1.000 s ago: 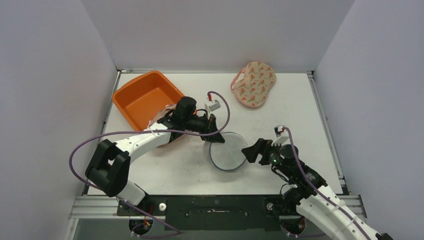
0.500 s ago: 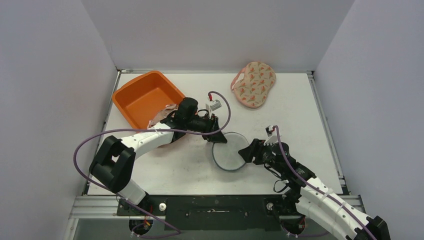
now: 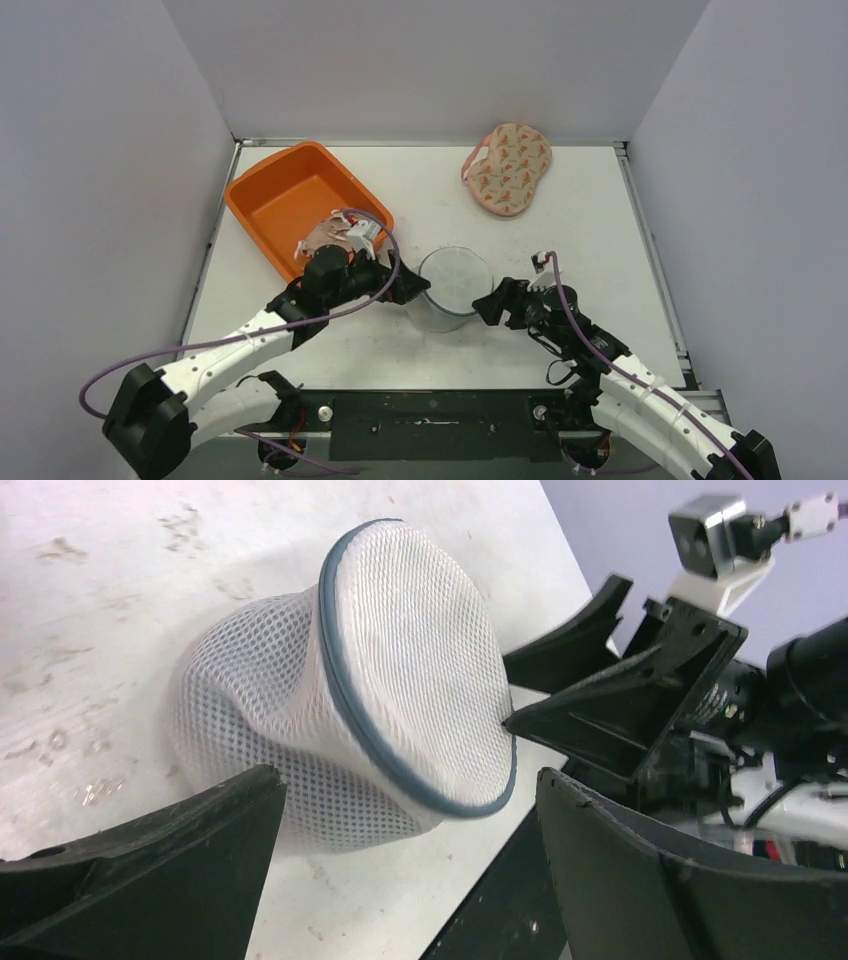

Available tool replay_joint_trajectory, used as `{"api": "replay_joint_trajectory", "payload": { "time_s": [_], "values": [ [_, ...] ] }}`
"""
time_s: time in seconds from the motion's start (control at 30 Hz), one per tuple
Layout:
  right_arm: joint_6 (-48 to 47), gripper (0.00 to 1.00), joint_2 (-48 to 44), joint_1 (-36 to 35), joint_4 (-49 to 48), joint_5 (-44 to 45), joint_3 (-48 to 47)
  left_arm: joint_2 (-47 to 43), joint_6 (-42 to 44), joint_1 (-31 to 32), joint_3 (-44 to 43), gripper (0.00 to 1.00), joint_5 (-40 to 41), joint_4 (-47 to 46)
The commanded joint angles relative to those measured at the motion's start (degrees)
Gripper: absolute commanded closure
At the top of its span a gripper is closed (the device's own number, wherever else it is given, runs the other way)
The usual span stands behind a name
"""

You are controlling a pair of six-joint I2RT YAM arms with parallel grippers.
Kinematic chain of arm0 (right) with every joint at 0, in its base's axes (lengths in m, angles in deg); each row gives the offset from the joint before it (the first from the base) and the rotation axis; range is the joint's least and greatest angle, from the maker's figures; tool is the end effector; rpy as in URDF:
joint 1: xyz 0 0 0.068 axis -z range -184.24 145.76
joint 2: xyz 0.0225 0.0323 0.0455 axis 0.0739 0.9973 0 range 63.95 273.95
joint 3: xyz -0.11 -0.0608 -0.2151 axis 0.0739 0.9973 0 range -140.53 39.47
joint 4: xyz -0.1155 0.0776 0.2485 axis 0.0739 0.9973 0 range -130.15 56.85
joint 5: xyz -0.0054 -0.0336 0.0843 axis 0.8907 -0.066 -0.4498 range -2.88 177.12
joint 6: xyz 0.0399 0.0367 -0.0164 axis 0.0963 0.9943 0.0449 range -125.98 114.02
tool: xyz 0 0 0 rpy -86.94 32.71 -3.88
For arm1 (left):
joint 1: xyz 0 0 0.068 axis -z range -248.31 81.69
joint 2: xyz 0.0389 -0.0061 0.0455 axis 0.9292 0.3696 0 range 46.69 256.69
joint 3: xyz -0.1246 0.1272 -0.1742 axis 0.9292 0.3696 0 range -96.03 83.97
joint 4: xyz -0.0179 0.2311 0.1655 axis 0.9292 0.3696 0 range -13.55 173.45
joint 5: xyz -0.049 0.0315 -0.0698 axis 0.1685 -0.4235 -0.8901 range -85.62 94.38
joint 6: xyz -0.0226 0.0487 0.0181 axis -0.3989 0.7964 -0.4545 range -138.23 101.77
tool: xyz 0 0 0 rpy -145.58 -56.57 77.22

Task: Unzip the laundry bag and remove the bra
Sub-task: Place the laundry bag at the center of the board, then adjust the laundry bag at the center of the board.

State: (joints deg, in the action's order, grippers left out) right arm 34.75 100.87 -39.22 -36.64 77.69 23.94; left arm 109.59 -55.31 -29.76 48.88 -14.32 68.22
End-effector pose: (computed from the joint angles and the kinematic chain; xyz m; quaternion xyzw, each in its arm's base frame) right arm 0.1636 0.1224 0.1672 -0.0020 0.8412 0.3838 0.3808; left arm 0.2132 -0.1861 0.2166 0.1040 0.8049 -0.4537 0.3681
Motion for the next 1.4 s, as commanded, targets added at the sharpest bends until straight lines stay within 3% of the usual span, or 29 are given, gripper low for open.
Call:
{"api": "replay_joint_trajectory", "payload": {
  "time_s": [0.0, 0.17, 0.33, 0.5, 0.67, 0.83, 0.97, 1.07, 1.17, 1.3, 1.37],
  "values": [
    [-2.2, 0.16, -0.3, 0.1, 2.2, 2.3, -4.0, -10.4, -9.5, 4.6, 6.0, 0.04, 20.3, -0.7],
    [-2.7, 0.15, 2.2, 0.9, 2.3, 2.2, -6.2, -16.4, -14.0, 9.6, 7.4, 0.04, 28.7, 4.7],
    [1.4, 0.16, 3.4, 4.8, -0.6, -0.2, -7.1, -19.2, -25.0, 14.9, 9.2, 0.04, 34.9, 6.7],
    [-1.0, 0.15, 6.5, 9.4, -0.5, -1.2, -12.1, -16.4, -37.1, 26.8, 3.2, 0.04, 50.2, 21.0],
    [-2.9, 0.15, 7.5, 9.5, 1.0, 0.0, -15.1, -11.3, -39.1, 34.3, -2.7, 0.04, 58.1, 23.6],
    [-4.0, 0.15, 5.2, 9.6, 3.4, 1.1, -15.5, -4.7, -38.4, 34.6, -3.5, 0.05, 56.8, 17.4],
    [-4.6, 0.14, 4.6, 9.6, 3.3, 0.3, -14.7, -0.8, -35.4, 33.5, -5.7, 0.26, 55.3, 16.3],
    [-4.8, 0.08, 4.5, 9.5, 1.3, -0.4, -13.8, 0.9, -32.7, 30.5, -6.2, 0.45, 50.7, 15.3],
    [-5.1, 0.05, 4.2, 9.5, -1.6, -0.4, -12.7, 1.5, -29.3, 26.7, -5.4, 0.53, 44.8, 12.5],
    [-5.8, 0.02, 6.0, 9.6, -4.9, -1.5, -12.0, 3.1, -24.5, 20.9, -4.8, 0.57, 35.5, 9.3],
    [-6.7, 0.02, 9.5, 9.6, -5.9, -4.4, -13.1, 4.0, -22.3, 18.5, -4.8, 0.66, 30.7, 8.1]
  ]
}}
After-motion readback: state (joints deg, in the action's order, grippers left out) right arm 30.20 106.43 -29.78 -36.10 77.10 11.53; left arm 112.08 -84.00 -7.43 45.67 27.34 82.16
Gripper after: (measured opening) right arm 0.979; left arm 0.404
